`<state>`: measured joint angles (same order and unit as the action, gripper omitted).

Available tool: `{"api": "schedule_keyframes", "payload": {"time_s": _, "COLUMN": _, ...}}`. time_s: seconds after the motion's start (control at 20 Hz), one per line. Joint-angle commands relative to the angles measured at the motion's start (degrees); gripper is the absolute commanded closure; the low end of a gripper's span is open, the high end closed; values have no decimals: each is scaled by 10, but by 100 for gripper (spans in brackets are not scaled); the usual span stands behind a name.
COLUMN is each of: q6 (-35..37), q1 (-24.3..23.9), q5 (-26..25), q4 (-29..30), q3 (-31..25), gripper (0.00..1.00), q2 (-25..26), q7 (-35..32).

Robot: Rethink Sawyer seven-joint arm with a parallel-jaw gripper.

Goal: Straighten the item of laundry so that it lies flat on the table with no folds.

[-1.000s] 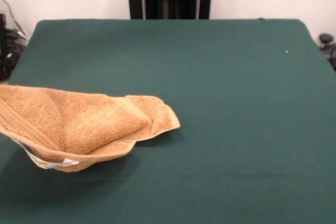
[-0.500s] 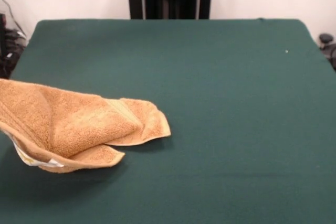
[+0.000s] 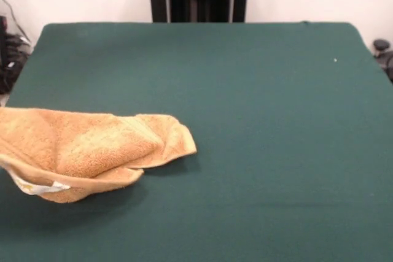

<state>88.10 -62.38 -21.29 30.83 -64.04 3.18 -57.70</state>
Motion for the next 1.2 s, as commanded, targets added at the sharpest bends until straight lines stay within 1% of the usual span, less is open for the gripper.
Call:
{"api": "schedule_keyframes", "payload": {"time_s": 0.05, "q6": -95, "q1": 35, "q5": -44, "q4": 76, "q3": 43, "gripper": 100, "q2": -46, "q7": 200}}
{"api": "schedule_keyframes", "payload": {"time_s": 0.25, "q6": -102, "q1": 35, "q5": -47, "q4": 88, "q3": 40, "gripper": 100, "q2": -79, "q7": 198}}
{"api": "schedule_keyframes", "payload": {"time_s": 0.45, "q6": -91, "q1": 37, "q5": -39, "q4": 88, "q3": 32, "gripper": 100, "q2": -106, "q7": 188}}
{"api": "schedule_keyframes", "payload": {"time_s": 0.7, "q6": -89, "q1": 38, "q5": -16, "q4": 86, "q3": 15, "gripper": 100, "q2": -105, "q7": 166}}
{"api": "schedule_keyframes", "payload": {"time_s": 0.8, "q6": -95, "q1": 36, "q5": -9, "q4": 99, "q3": 16, "gripper": 100, "q2": -106, "q7": 148}}
{"api": "schedule_keyframes", "payload": {"time_s": 0.9, "q6": -113, "q1": 27, "q5": -9, "q4": 137, "q3": 25, "gripper": 100, "q2": -118, "q7": 128}}
{"api": "schedule_keyframes", "payload": {"time_s": 1.05, "q6": -162, "q1": 11, "q5": -20, "q4": 204, "q3": 35, "gripper": 100, "q2": -141, "q7": 105}}
{"api": "schedule_keyframes", "payload": {"time_s": 1.2, "q6": -208, "q1": -6, "q5": -22, "q4": 263, "q3": 32, "gripper": 100, "q2": -154, "q7": 74}}
